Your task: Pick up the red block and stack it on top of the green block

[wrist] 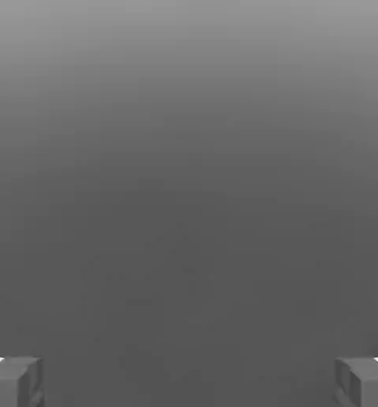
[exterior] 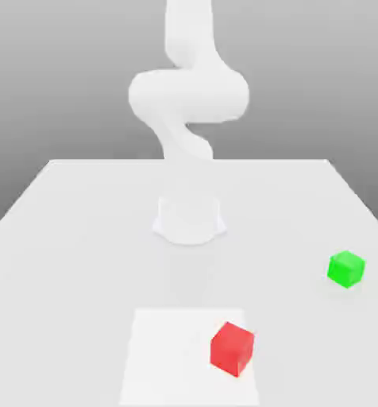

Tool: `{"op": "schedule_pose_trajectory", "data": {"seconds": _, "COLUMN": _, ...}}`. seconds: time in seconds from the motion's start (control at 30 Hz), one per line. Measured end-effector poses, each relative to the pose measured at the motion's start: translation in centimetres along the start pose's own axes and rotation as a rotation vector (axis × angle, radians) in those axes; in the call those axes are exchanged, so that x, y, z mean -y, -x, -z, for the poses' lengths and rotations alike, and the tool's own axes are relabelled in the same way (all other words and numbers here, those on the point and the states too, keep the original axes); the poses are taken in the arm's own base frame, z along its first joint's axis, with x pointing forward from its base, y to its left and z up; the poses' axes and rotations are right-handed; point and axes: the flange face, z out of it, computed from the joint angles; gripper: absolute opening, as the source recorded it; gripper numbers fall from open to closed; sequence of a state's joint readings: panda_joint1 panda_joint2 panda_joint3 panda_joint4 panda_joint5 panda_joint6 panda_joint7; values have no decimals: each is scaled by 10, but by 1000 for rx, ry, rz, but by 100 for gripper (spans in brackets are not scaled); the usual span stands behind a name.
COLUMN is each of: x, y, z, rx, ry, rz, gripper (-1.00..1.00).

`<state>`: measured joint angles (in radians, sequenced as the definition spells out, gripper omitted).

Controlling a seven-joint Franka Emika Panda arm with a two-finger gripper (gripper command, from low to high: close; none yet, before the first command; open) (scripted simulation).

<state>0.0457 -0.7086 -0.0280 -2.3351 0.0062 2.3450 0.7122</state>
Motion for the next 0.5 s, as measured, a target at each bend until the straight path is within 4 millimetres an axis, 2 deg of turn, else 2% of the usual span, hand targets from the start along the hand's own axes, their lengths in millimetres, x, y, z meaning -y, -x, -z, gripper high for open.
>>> {"op": "schedule_pose_trajectory", "data": {"seconds": 0.1, "x": -4, "y": 14, "z": -71, "rx": 102, "ry": 36, "rz": 113, "gripper": 0}}
{"op": "schedule_pose_trajectory", "data": {"seconds": 0.23, "x": -16, "y": 45, "z": -155, "rx": 232, "ry": 79, "rz": 260, "gripper": 0}}
{"op": "schedule_pose_trajectory", "data": {"seconds": 0.37, "x": -35, "y": 89, "z": -229, "rx": 358, "ry": 120, "rz": 410, "gripper": 0}}
{"op": "schedule_pose_trajectory", "data": {"seconds": 0.5, "x": -64, "y": 140, "z": -292, "rx": 483, "ry": 159, "rz": 562, "gripper": 0}}
